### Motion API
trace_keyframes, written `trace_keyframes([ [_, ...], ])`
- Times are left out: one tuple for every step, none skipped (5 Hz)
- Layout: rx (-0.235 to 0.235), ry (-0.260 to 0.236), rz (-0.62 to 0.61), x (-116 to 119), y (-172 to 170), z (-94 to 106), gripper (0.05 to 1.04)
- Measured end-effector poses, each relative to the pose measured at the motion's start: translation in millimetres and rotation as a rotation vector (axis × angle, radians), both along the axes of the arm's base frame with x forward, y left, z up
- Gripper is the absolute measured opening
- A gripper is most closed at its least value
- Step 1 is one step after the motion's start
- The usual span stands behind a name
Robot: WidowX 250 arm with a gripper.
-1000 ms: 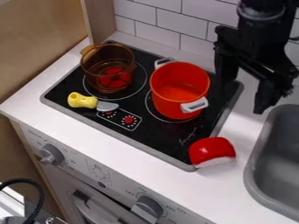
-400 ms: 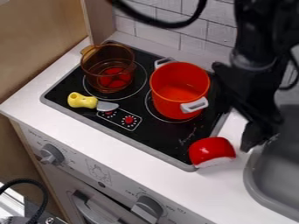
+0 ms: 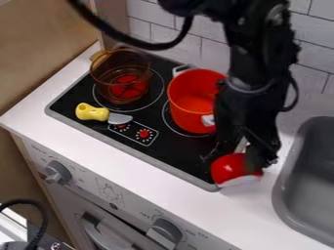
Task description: Put the red object inside the pot
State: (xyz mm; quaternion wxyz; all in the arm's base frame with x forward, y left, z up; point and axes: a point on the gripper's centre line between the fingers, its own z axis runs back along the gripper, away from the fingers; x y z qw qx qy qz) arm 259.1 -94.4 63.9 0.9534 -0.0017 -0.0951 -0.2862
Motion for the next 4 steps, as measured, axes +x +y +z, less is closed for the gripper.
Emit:
trace_keyframes([
  [-0.009,-0.018,-0.012,1.1,7.5,-6.3,0.999],
  [-0.014,-0.048,-0.024,2.8,11.8,-11.0,0.999],
  [-0.022,-0.064,-0.019,3.1,14.1,-14.5,0.998],
  [-0.026,-0.067,-0.003,0.9,14.4,-21.9,0.999],
])
